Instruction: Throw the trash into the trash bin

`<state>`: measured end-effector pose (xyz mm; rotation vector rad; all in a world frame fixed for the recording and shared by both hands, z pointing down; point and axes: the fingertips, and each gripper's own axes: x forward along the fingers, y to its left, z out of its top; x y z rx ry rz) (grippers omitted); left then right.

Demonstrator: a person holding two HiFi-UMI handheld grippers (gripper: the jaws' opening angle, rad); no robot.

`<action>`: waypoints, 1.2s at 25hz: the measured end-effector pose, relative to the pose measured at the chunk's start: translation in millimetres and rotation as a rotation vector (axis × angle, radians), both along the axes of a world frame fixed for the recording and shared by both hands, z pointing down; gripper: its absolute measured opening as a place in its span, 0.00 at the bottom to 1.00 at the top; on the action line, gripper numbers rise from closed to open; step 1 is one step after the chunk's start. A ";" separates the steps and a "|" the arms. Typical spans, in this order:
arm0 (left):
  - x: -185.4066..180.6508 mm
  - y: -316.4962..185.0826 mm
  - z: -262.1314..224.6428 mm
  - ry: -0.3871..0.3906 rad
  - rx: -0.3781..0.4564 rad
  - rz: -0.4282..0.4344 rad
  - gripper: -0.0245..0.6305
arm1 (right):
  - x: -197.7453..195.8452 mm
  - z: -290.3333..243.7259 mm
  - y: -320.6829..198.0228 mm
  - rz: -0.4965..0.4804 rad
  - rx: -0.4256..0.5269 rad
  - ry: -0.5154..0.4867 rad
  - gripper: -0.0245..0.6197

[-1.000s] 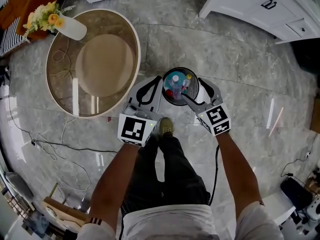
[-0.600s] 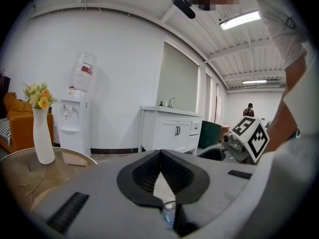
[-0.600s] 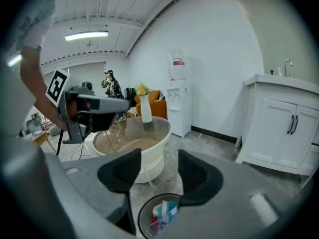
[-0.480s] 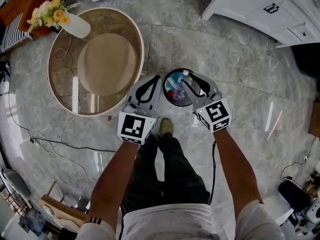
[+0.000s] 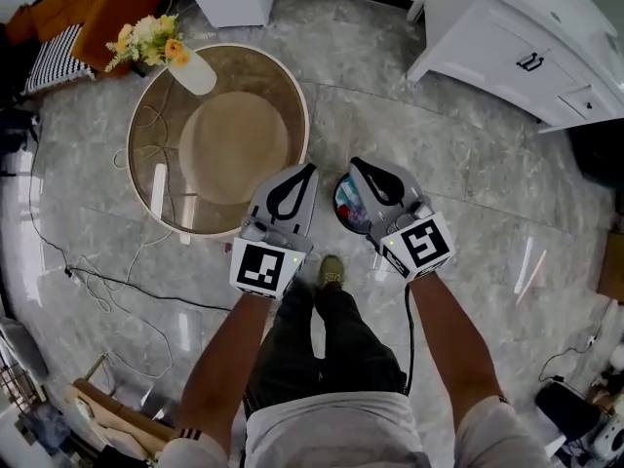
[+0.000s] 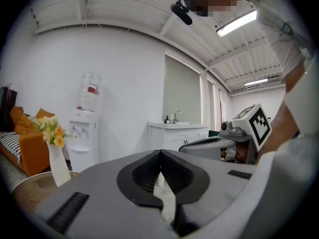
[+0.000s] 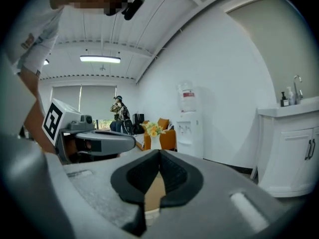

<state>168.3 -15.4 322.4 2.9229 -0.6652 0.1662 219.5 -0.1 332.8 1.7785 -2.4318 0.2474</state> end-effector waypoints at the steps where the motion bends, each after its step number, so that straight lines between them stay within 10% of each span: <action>1: -6.6 -2.9 -11.6 0.011 0.005 -0.011 0.04 | -8.5 -12.7 -3.6 -0.009 0.017 -0.004 0.04; 30: -103.1 45.8 -207.5 0.172 0.130 -0.049 0.04 | -116.7 -209.1 41.7 -0.106 0.208 -0.022 0.04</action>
